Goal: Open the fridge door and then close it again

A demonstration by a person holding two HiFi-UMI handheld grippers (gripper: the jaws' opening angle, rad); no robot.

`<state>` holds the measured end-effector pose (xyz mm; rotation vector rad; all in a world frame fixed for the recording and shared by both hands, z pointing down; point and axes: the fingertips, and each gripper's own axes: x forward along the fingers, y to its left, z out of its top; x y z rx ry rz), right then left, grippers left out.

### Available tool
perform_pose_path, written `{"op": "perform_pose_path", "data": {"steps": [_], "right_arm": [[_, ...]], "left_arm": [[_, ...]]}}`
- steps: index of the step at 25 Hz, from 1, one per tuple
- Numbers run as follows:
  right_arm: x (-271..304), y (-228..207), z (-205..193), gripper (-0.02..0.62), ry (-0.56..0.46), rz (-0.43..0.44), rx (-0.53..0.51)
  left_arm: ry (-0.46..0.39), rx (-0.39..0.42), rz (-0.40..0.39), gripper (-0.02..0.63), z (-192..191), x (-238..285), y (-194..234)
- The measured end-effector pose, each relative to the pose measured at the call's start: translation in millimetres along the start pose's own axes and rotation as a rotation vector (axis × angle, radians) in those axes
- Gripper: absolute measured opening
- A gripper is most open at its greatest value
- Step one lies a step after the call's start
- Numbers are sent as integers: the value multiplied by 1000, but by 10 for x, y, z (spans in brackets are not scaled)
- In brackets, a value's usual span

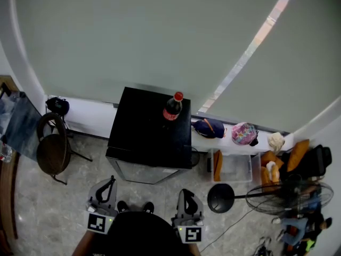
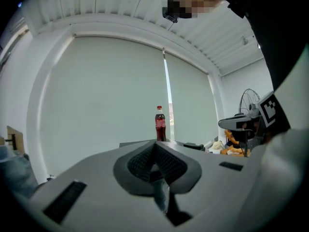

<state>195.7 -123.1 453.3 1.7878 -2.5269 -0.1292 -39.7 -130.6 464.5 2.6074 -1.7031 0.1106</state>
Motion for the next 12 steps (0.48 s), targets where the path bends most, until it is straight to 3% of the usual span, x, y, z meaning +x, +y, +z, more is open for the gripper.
{"op": "perform_pose_path", "data": {"steps": [12], "right_arm": [[-29, 33, 12, 11, -14, 6, -3]], "left_arm": [[-18, -8, 1, 6, 45, -48, -22]]}}
